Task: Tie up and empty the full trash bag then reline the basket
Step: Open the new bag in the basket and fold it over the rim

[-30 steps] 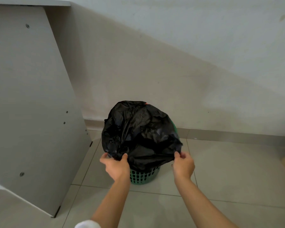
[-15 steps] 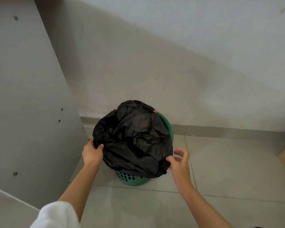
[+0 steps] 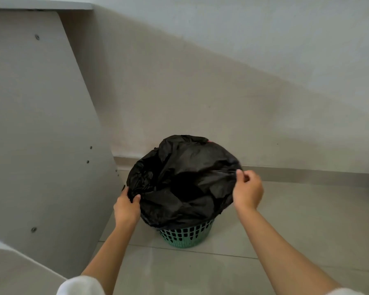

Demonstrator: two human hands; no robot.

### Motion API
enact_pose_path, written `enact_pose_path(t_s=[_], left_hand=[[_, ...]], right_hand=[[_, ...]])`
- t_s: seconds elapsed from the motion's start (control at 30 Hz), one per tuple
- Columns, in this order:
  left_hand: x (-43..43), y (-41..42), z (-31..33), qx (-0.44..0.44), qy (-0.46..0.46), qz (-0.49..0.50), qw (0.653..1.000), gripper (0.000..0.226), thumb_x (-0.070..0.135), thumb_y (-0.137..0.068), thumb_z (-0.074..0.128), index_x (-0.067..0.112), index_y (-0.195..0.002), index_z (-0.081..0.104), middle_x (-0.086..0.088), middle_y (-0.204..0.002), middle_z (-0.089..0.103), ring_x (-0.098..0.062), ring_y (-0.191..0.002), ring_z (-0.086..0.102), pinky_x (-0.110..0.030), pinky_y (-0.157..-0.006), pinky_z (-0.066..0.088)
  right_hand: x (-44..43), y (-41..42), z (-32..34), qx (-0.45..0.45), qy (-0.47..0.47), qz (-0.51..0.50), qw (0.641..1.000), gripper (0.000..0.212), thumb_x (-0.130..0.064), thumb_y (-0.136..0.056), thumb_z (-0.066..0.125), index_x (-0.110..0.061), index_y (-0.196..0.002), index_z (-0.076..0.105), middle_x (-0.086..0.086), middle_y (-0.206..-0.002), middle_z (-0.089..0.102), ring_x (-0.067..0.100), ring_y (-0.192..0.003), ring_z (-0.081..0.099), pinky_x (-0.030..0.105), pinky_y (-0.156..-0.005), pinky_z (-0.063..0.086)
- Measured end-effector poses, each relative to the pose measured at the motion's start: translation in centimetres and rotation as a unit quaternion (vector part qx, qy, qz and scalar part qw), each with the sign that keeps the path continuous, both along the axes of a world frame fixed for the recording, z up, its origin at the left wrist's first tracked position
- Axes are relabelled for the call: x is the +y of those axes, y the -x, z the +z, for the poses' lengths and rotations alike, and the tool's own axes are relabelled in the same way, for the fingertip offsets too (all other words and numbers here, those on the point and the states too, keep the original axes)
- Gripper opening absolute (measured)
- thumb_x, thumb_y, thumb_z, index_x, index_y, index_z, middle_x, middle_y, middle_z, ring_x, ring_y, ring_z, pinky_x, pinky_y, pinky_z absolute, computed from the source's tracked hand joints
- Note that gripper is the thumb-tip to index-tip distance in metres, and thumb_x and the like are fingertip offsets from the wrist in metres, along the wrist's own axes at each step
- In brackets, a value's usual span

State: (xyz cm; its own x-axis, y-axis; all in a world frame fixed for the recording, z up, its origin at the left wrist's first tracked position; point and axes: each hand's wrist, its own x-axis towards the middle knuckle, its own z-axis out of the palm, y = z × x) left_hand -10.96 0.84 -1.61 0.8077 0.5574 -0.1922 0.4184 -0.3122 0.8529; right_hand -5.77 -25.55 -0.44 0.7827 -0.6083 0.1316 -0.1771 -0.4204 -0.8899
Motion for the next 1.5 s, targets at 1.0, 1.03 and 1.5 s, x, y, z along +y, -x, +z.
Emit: enact_pose_path(t_s=[1.0,1.03,1.5], left_hand=[[-5.7,6.3,-3.2,-0.073,0.305,-0.088,0.945,0.024,0.009,-0.078,0.072,0.006,-0.101,0.067,-0.007,-0.096,0.074,-0.019,-0.092,0.069,-0.022,-0.073,0.054],[-5.4,6.3,-3.2,-0.061,0.302,-0.098,0.946,0.024,0.006,-0.077,0.073,0.005,-0.1,0.067,-0.007,-0.095,0.074,-0.019,-0.09,0.07,-0.02,-0.071,0.054],[-2.2,5.2,-3.5,-0.044,0.015,0.022,0.999,0.02,0.003,-0.087,0.058,0.011,-0.105,0.052,-0.007,-0.097,0.063,-0.02,-0.084,0.061,-0.038,-0.077,0.05]], right_hand=[[-1.8,6.0,-5.4,0.065,-0.519,0.076,0.849,0.023,-0.005,-0.085,0.065,0.002,-0.107,0.061,0.016,-0.094,0.068,0.026,-0.079,0.065,0.029,-0.062,0.058],[-1.9,5.9,-5.3,0.053,-0.527,0.06,0.846,0.023,0.002,-0.085,0.062,0.003,-0.108,0.058,0.017,-0.09,0.066,0.024,-0.075,0.063,0.025,-0.055,0.057],[-3.8,5.4,-7.9,0.192,-0.307,0.066,0.93,0.024,0.007,-0.085,0.049,-0.005,-0.091,0.069,0.018,-0.114,0.062,0.026,-0.094,0.058,0.037,-0.086,0.052]])
